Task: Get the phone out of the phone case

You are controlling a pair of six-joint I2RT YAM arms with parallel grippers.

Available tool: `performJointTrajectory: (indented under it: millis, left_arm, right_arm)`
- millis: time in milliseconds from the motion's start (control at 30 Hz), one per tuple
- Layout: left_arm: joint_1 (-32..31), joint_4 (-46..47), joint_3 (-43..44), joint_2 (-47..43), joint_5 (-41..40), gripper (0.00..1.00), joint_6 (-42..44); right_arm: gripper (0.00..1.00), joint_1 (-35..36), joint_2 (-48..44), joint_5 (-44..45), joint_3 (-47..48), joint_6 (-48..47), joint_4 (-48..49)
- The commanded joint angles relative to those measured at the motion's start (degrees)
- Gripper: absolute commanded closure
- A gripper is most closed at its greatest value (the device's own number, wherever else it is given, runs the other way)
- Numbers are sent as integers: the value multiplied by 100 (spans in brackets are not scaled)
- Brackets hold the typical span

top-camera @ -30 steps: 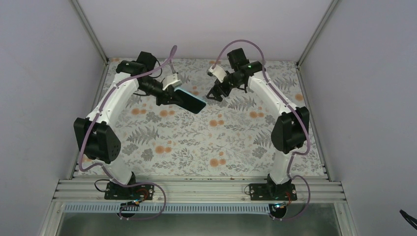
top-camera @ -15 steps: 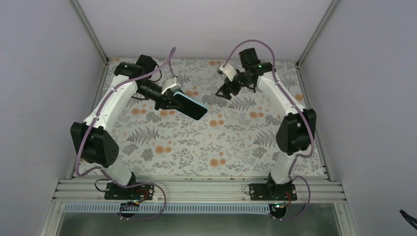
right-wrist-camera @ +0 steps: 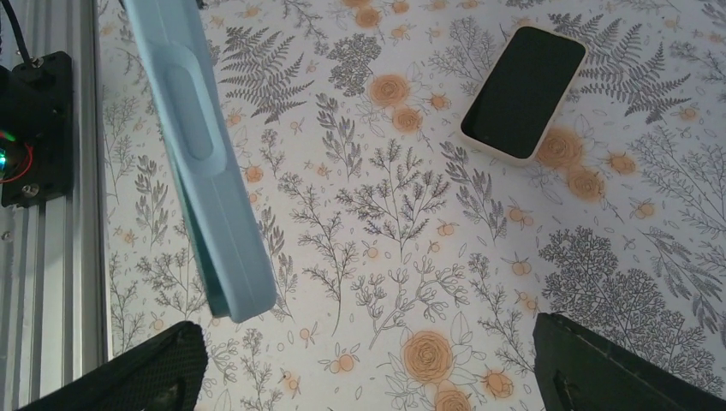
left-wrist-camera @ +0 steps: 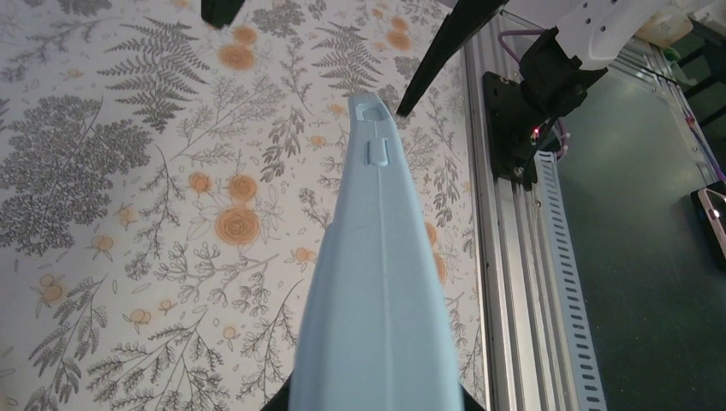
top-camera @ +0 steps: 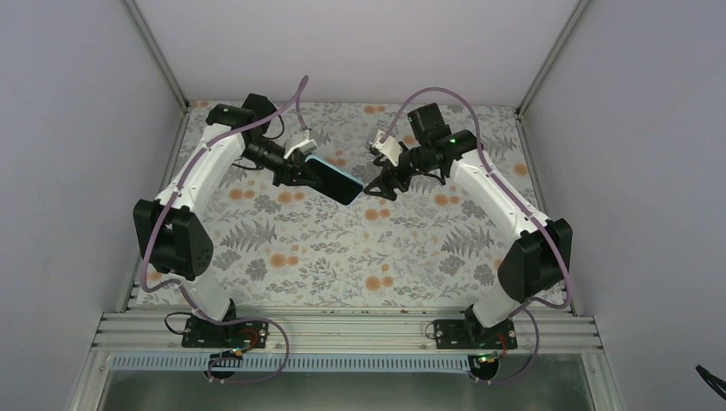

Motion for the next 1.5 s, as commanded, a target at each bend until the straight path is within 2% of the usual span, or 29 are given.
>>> performJointTrajectory:
  millis: [0,700,733,1067,1200,1367,1467]
  left_arm:
    - [-6,39,297,-9,589,98,144]
    - [-64,39,223,-35,654,98,118]
    - [-76,39,232,-27,669,98,117]
    - [-630,39,67,-302,780,98,158]
    - [-691,39,53,-358,864,98,223]
    - [-710,43,307,-213,846,98,308]
    - [-640,1028,621,-196,523,98,-762]
  right_arm:
    - [8,37,26,-17,-134,212,358]
    - [9,-72,417,-75,326,301,398]
    - [12,-71,472,-68,361,306,396]
    - [12,-79,694,499,702,556,778]
    - [11,-80,830,129,886,457,704]
    - [11,3,1156,-1568,1329,-409,-337]
    - [11,167,1472,-2631,1564,-1118,-1227]
